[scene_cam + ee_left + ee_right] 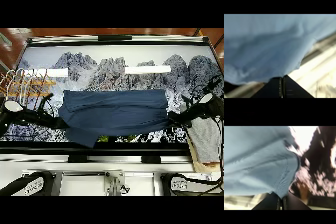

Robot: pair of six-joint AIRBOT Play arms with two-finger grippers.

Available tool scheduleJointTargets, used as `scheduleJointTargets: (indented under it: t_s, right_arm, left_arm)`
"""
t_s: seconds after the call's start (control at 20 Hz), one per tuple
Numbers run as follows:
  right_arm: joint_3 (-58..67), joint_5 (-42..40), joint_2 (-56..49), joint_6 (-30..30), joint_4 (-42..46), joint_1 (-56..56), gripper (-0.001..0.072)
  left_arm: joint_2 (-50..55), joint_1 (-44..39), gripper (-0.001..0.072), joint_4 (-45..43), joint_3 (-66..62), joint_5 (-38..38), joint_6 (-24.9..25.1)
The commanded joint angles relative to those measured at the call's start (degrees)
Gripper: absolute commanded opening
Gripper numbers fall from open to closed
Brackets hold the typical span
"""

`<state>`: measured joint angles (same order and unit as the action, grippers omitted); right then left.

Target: Fold the shirts.

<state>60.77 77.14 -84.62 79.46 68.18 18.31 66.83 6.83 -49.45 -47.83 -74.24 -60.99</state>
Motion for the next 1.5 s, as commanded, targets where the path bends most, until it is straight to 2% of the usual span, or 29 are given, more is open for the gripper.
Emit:
scheduleJointTargets:
  t_s: [0.0,0.2,0.45,0.65,0.8,1.0,1.05,1.1,1.15,1.3,1.35,1.4,1.45]
  right_arm:
    - [8.8,-2.9,-1.3,2.6,-2.2,-0.1,0.0077]
    - [19.8,-3.0,-8.1,3.1,-0.3,-4.8,0.0077]
    - [32.0,-3.1,-17.0,7.7,12.7,-9.6,0.0077]
    - [34.0,-6.2,-20.5,8.7,11.2,-10.0,0.0077]
    - [34.0,-10.8,-21.8,9.2,11.2,-11.8,0.0078]
    - [34.0,-11.8,-23.8,9.5,10.5,-12.9,0.0105]
    - [34.0,-11.9,-23.6,9.4,10.4,-12.9,0.0199]
    - [34.0,-11.8,-23.1,8.8,10.2,-12.8,0.0435]
    - [34.0,-11.3,-22.4,7.7,10.2,-12.6,0.0478]
    - [34.0,-11.2,-18.8,5.4,10.8,-11.3,0.0508]
    - [34.0,-11.4,-17.9,5.5,11.0,-10.2,0.0529]
    - [34.0,-11.1,-17.6,5.6,10.2,-9.0,0.059]
    - [34.0,-10.1,-17.8,5.5,7.8,-7.4,0.059]
  left_arm:
    - [4.0,1.6,0.0031,0.3,-9.0,4.4,0.3]
    - [15.7,2.3,0.0031,4.9,-18.1,3.4,0.3]
    - [28.5,2.2,0.0033,6.0,-31.7,1.6,-3.0]
    - [36.2,2.1,0.0033,6.0,-38.0,1.6,-5.7]
    - [38.9,2.1,0.0033,6.0,-38.5,1.6,-5.7]
    - [40.3,2.1,0.0034,6.0,-38.4,1.6,-5.7]
    - [40.3,2.1,0.0066,6.0,-38.4,1.2,-5.7]
    - [40.3,2.1,0.025,6.0,-38.8,-0.1,-5.0]
    - [40.2,2.2,0.0343,6.0,-39.1,-1.4,-4.2]
    - [40.2,3.4,0.034,6.0,-41.1,-5.8,-4.2]
    - [40.1,3.8,0.034,6.1,-41.8,-7.1,-4.3]
    - [40.0,4.1,0.034,6.1,-42.5,-8.6,-4.3]
    - [39.8,4.3,0.034,6.1,-43.0,-9.6,-4.5]
